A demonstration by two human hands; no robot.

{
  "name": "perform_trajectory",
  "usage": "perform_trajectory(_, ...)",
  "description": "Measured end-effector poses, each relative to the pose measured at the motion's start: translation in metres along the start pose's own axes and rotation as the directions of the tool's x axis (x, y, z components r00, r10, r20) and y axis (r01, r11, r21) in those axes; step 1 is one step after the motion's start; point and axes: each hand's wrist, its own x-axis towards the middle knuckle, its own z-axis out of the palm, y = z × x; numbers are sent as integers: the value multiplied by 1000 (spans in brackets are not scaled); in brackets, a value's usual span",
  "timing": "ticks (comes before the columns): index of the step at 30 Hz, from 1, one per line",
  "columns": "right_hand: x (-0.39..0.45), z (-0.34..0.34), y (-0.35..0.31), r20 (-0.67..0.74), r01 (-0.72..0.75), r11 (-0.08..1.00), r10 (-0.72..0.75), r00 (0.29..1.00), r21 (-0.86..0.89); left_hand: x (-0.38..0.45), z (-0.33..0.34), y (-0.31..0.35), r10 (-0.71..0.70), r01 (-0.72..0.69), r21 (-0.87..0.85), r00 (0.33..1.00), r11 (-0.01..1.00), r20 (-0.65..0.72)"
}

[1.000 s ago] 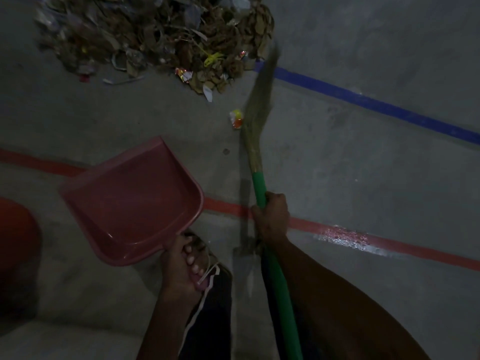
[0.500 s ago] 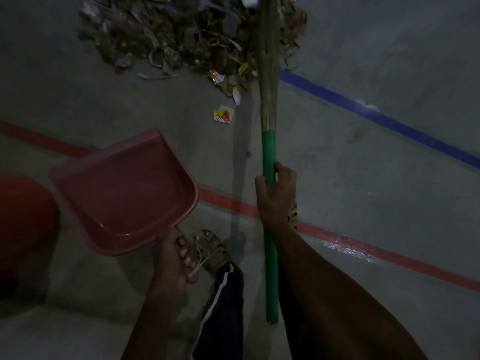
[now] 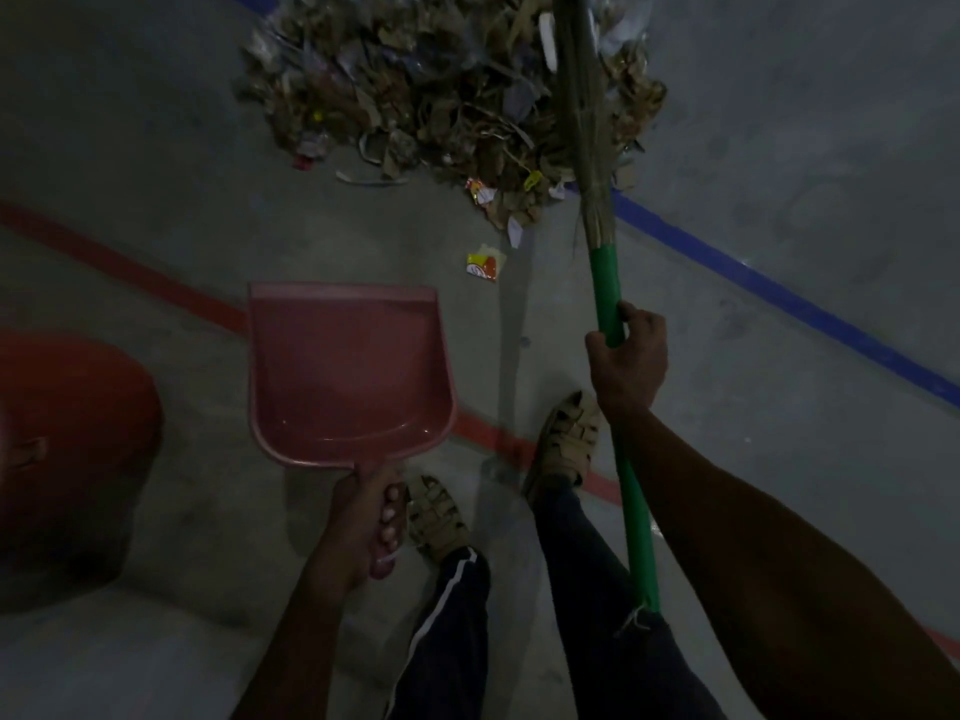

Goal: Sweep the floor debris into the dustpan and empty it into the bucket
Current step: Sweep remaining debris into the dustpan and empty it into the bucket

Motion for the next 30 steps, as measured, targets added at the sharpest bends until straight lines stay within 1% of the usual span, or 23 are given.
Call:
perform_trajectory(5, 62, 19, 6, -34, -30, 998, 28, 999, -59, 27, 33, 27, 8, -10, 89, 1000, 996, 26)
perform_trajectory(8, 101, 37, 11, -12, -53, 996, 52, 999, -66, 47, 59, 44, 4, -8, 117, 999, 993, 33)
perform_trajectory(11, 138, 43, 18, -10, -71, 993, 70, 997, -91, 61, 87, 56, -41, 31, 194, 998, 981, 49)
perform_trajectory(14, 172, 42, 27, 8, -25, 995, 25, 1000, -97, 75, 110, 66, -83, 70, 265, 996, 962, 37)
perform_trajectory(16, 200, 43, 33, 7, -14, 991, 15, 1000, -130, 91, 122, 70, -92, 79, 279, 995, 957, 36)
perform_trajectory(18, 220, 48, 39, 38, -5, 984, 12, 999, -176, 105, 133, 71, -104, 91, 277, 994, 957, 30)
perform_trajectory(21, 240, 64, 50, 102, 37, 976, -15, 995, -216, 131, 140, 70, -153, 142, 305, 988, 942, 12)
perform_trajectory(23, 246, 81, 59, 117, 49, 971, -21, 993, -234, 153, 139, 68, -149, 134, 341, 989, 930, 17)
perform_trajectory(25, 246, 101, 66, 109, 44, 969, -18, 994, -244, 172, 135, 69, -141, 114, 389, 989, 914, 42)
perform_trajectory(27, 243, 121, 70, 86, 31, 970, -11, 996, -239, 189, 127, 68, -167, 123, 435, 984, 892, 65)
perform_trajectory(30, 235, 150, 72, 58, 21, 975, -9, 998, -221, 210, 114, 64, -192, 141, 449, 979, 882, 71)
